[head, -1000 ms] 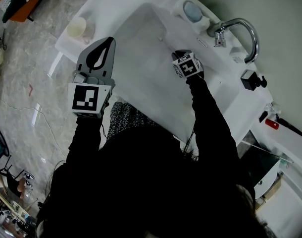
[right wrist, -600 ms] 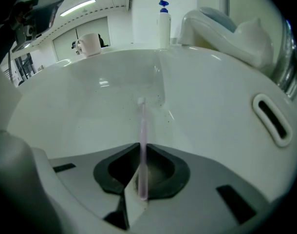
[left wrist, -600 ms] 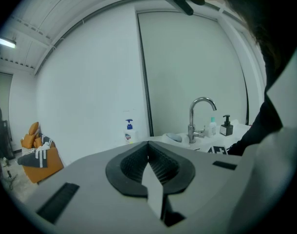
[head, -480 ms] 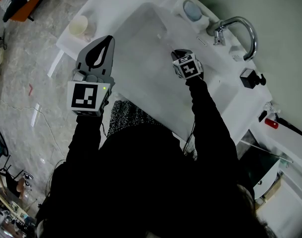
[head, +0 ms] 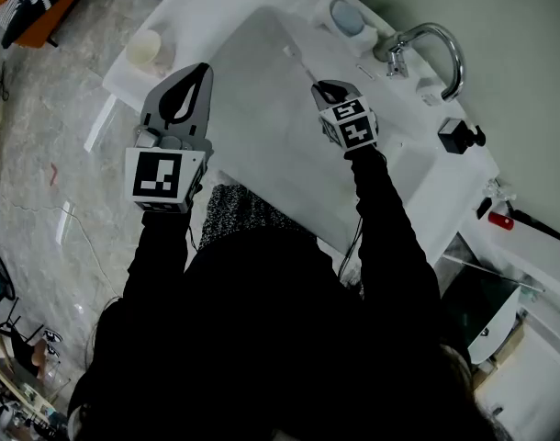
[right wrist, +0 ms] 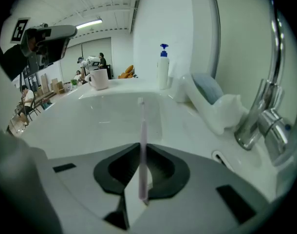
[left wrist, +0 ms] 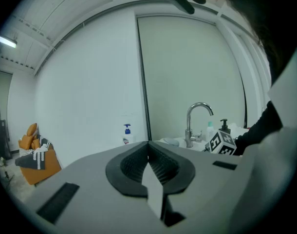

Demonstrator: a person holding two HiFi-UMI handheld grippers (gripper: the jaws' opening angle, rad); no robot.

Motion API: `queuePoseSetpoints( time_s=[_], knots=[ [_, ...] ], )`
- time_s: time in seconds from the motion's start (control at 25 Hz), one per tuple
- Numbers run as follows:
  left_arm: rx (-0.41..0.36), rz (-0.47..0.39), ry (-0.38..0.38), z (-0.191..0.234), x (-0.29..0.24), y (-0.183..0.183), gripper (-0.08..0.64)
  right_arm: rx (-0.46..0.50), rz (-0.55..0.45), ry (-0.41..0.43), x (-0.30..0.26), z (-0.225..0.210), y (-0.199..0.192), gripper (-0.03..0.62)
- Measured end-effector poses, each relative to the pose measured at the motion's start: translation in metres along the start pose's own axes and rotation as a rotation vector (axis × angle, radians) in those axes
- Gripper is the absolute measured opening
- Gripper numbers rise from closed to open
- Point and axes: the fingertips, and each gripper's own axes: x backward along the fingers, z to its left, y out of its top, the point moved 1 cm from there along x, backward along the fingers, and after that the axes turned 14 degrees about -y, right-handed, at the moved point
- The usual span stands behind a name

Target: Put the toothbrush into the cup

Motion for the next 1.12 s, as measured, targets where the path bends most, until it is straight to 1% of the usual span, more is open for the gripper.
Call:
queuePoseSetpoints(
  time_s=[0.28, 0.48, 0.64, 0.84, 1.0, 1.12],
  knots=[
    [-0.009, -0.017, -0.015, -0.006, 0.002, 0.006, 0.008, -0.012, -0.085, -0.001, 0.038, 0.004, 0.029, 0.052],
    [-0.017, -0.04, -0.036, -0.013, 0.003, 0.016, 0.008, -0.027, -0.152, -0.02, 0.068, 0.003, 0.047, 0.052],
    [-0.019, -0.045, -0.042, -0.015, 0.005, 0.018, 0.008, -0.047, -0.216, -0.034, 0.095, 0.003, 0.065, 0.052],
    [-0.024, -0.07, -0.06, -0.022, 0.005, 0.028, 0.008, -0.092, -0.311, -0.041, 0.13, 0.003, 0.089, 0.052],
    [-0.041, -0.068, -0.08, -0.033, 0.004, 0.031, 0.008, -0.115, -0.374, -0.06, 0.154, 0.003, 0.101, 0.052],
    [-0.045, -0.085, -0.101, -0.04, 0.003, 0.037, 0.008, -0.126, -0.406, -0.071, 0.17, 0.003, 0.106, 0.052]
  ],
)
